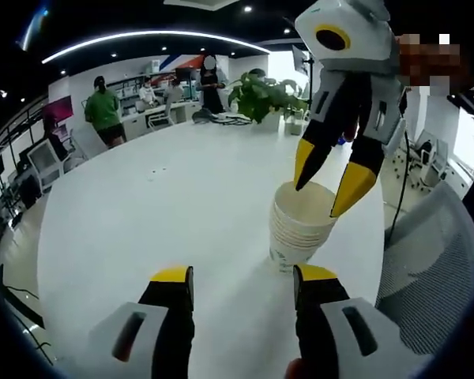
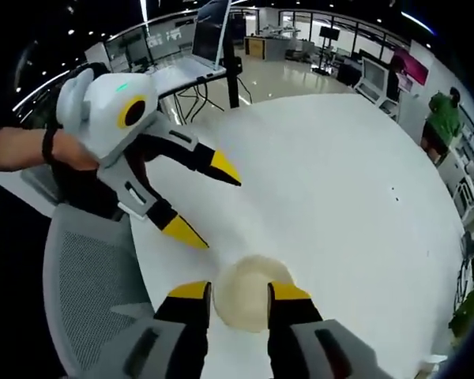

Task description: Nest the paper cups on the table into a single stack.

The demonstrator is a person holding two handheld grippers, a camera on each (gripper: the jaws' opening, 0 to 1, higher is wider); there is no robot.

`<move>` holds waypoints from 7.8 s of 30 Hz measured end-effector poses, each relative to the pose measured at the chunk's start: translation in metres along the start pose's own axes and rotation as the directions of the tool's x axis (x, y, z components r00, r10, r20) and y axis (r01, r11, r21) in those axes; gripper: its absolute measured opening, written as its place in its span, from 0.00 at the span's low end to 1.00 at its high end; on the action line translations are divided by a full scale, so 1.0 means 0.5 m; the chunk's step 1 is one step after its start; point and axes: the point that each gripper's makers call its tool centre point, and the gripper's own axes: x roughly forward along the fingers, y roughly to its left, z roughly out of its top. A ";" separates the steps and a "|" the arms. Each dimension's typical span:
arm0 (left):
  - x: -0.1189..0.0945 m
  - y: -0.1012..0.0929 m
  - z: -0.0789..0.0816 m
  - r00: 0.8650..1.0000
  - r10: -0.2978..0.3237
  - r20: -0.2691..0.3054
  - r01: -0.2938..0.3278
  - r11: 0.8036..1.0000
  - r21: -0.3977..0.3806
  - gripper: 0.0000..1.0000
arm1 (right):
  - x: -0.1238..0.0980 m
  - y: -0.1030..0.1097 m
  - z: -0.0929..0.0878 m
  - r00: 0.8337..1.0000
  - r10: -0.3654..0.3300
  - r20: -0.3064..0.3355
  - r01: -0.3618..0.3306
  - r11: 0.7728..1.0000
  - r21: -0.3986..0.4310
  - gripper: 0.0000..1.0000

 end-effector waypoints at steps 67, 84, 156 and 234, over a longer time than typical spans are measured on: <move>0.148 0.045 0.058 0.977 -0.126 -0.175 0.172 0.943 0.284 0.40 | 0.101 -0.148 0.064 0.994 -0.047 0.100 0.071 0.965 -0.254 0.44; 0.166 0.054 0.050 0.973 -0.129 -0.194 0.178 0.950 0.258 0.44 | 0.118 -0.161 0.052 0.996 -0.013 0.085 0.032 0.972 -0.233 0.45; -0.083 0.035 -0.053 0.980 0.199 -0.014 -0.199 0.964 -0.177 0.65 | -0.007 -0.055 -0.184 0.908 -0.251 0.335 0.102 0.909 0.403 0.79; -0.122 -0.005 -0.085 0.972 0.236 0.010 -0.224 0.933 -0.282 0.70 | -0.070 -0.006 -0.270 0.810 -0.478 0.340 0.213 0.780 0.588 0.90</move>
